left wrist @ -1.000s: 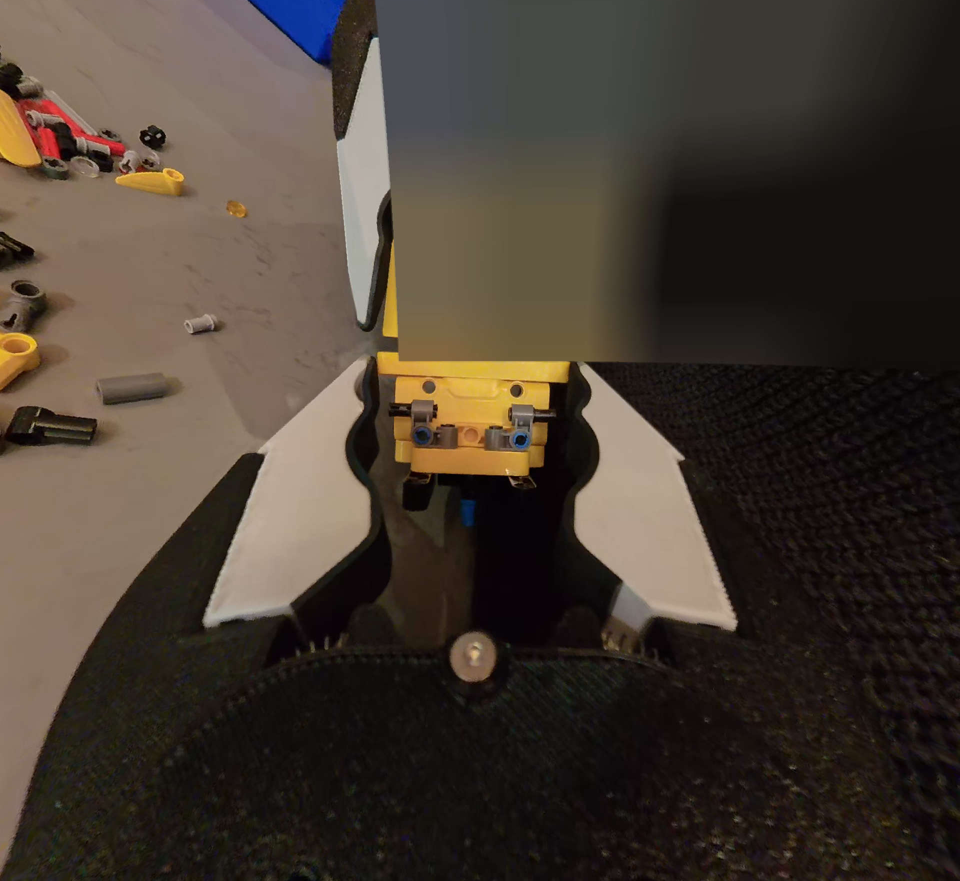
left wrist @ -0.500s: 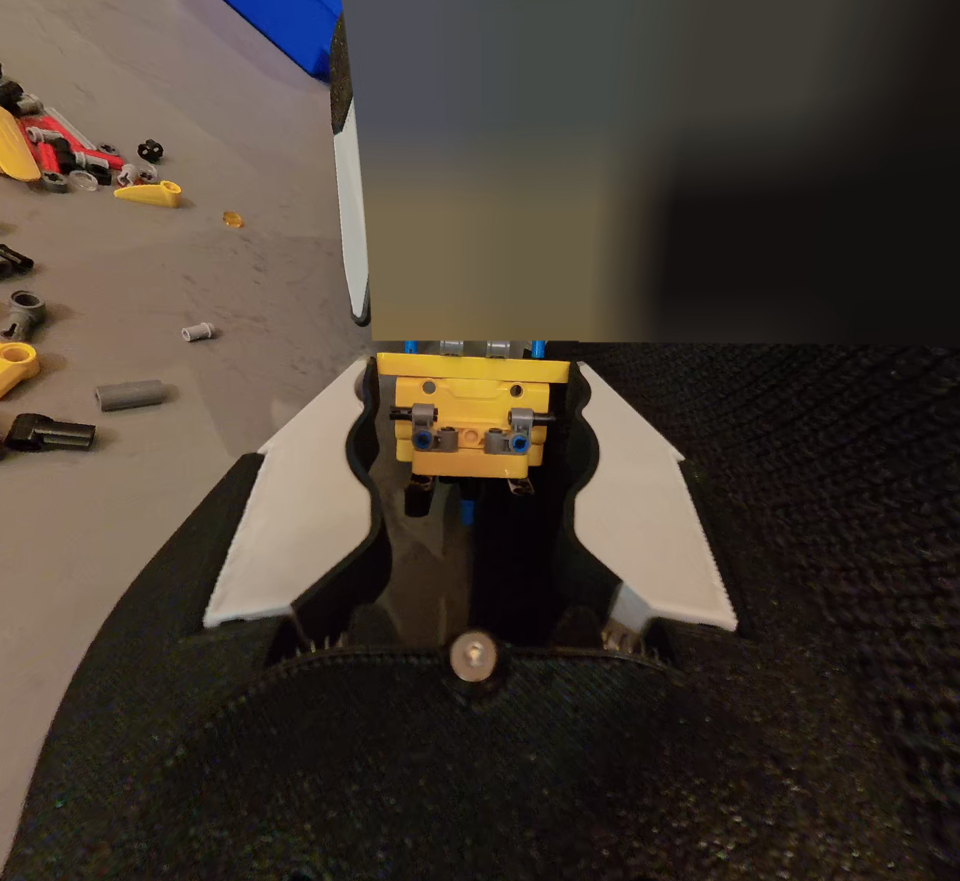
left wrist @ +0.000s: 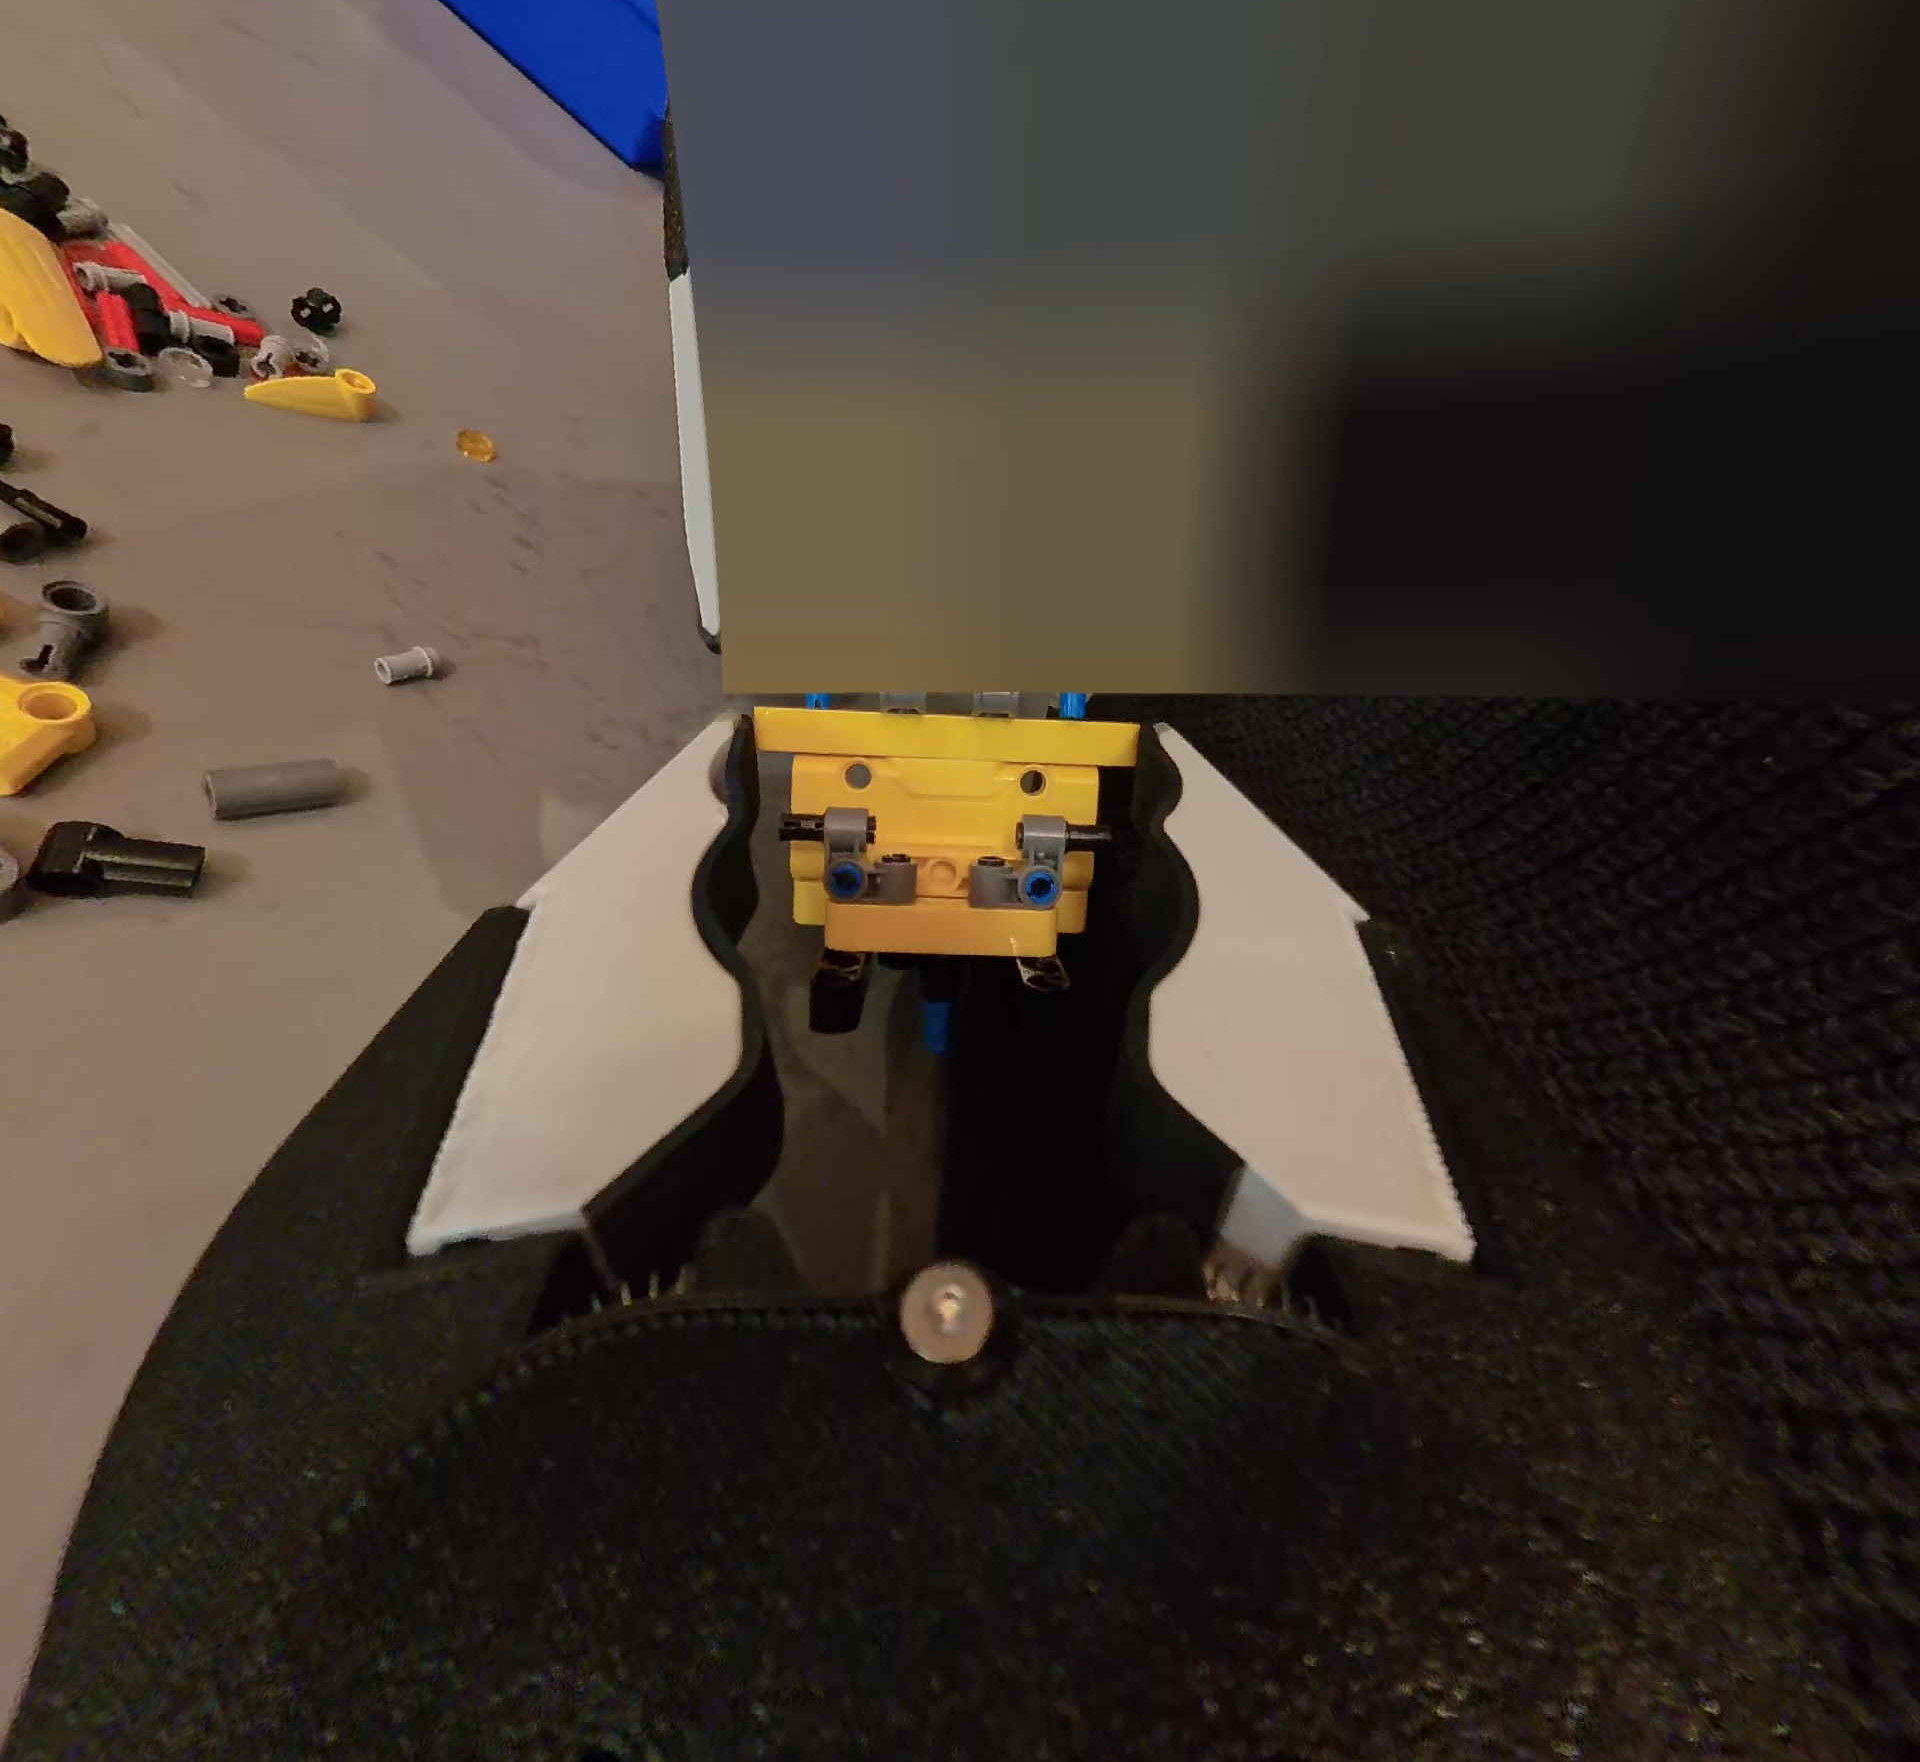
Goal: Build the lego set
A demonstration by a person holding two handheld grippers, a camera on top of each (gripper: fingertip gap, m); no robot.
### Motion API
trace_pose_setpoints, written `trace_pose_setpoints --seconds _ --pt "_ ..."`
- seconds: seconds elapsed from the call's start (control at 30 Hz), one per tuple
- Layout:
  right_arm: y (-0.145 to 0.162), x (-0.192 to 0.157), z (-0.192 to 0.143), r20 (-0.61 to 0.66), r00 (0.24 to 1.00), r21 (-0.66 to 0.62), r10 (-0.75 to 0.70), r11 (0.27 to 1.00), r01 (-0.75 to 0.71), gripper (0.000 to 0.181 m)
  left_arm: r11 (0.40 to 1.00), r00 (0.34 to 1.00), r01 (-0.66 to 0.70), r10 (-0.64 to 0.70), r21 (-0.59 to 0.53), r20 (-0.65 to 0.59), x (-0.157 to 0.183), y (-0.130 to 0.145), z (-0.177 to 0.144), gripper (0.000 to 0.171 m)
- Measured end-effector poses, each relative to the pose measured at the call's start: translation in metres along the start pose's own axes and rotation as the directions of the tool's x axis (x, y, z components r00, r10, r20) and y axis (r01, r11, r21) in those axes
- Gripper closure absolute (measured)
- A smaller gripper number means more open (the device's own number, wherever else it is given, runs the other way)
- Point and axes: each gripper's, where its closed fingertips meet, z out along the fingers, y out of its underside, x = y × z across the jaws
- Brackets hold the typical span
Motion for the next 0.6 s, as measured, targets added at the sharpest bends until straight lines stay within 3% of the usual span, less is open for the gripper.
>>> trace_pose_setpoints --seconds 0.6 --pt "-0.0002 -0.0003 -0.0014 0.003 1.0 0.02 -0.011 1.0 0.011 0.108 1.0 1.0 0.011 -0.011 0.02 -0.01 -0.0001 -0.0025 -0.002 0.104"
